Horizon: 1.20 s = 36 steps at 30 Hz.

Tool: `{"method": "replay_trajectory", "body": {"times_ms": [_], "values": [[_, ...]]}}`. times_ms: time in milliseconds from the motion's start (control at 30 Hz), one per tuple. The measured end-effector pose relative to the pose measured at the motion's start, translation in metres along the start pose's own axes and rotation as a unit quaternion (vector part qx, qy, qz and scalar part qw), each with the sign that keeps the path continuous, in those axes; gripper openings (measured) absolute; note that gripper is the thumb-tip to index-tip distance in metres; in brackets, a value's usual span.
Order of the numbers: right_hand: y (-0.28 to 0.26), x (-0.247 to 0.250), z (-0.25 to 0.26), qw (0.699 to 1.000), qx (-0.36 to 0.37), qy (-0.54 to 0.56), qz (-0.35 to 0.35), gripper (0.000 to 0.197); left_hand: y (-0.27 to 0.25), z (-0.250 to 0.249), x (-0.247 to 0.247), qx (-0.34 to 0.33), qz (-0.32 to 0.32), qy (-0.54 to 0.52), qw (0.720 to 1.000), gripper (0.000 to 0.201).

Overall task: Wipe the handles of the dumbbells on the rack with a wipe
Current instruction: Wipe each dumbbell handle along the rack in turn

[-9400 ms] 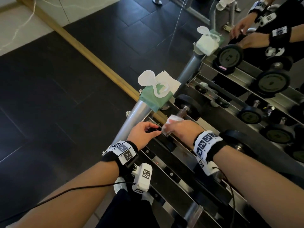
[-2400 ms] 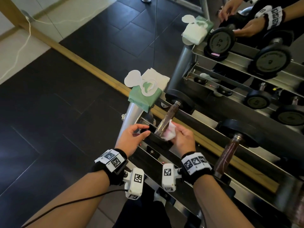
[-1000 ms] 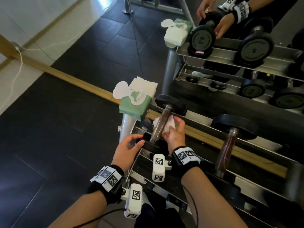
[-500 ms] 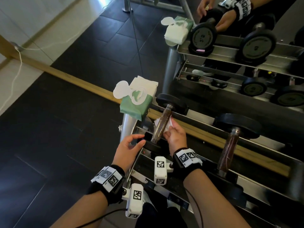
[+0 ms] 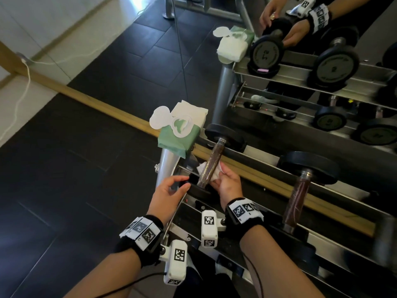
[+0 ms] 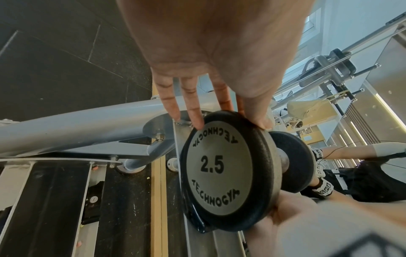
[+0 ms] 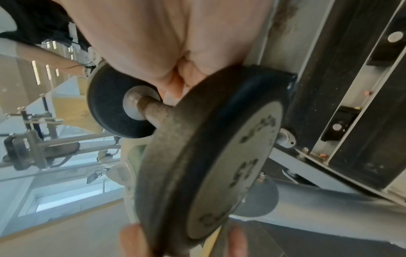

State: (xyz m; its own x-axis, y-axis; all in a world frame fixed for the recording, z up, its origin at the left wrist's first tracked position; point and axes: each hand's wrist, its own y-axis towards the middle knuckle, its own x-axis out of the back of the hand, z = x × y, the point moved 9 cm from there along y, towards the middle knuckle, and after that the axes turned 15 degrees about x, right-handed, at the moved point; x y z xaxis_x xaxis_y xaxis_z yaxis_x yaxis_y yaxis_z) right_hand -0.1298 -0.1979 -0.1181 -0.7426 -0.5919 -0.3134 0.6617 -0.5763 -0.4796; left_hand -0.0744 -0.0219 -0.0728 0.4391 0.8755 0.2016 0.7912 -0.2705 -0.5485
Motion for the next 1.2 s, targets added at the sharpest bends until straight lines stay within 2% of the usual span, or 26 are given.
{"method": "replay_trajectory", "body": {"times_ms": [100, 300, 567, 800, 1033, 1200], "values": [[-0.006, 0.014, -0.008, 1.000, -0.012, -0.020, -0.004, 0.037, 0.000, 0.002, 0.000, 0.003, 0.000, 0.018, 1.000, 0.018], [0.004, 0.015, 0.003, 0.999, 0.003, 0.028, -0.029, 0.036, -0.001, 0.000, 0.001, 0.000, -0.003, 0.008, 1.000, 0.017], [-0.005, 0.014, -0.004, 0.999, -0.029, -0.034, 0.013, 0.036, -0.004, -0.001, -0.001, 0.009, 0.007, -0.010, 1.000, 0.019], [0.005, 0.009, 0.016, 0.998, 0.007, 0.046, -0.036, 0.038, -0.003, -0.001, 0.001, 0.009, -0.006, 0.036, 0.999, 0.018], [-0.010, 0.014, -0.001, 0.999, -0.030, 0.003, -0.023, 0.038, -0.001, 0.001, 0.000, 0.011, -0.004, 0.027, 1.000, 0.018], [-0.010, 0.024, 0.026, 1.000, 0.019, -0.012, -0.007, 0.042, 0.002, 0.003, 0.001, 0.022, 0.002, 0.049, 0.999, 0.018]]}}
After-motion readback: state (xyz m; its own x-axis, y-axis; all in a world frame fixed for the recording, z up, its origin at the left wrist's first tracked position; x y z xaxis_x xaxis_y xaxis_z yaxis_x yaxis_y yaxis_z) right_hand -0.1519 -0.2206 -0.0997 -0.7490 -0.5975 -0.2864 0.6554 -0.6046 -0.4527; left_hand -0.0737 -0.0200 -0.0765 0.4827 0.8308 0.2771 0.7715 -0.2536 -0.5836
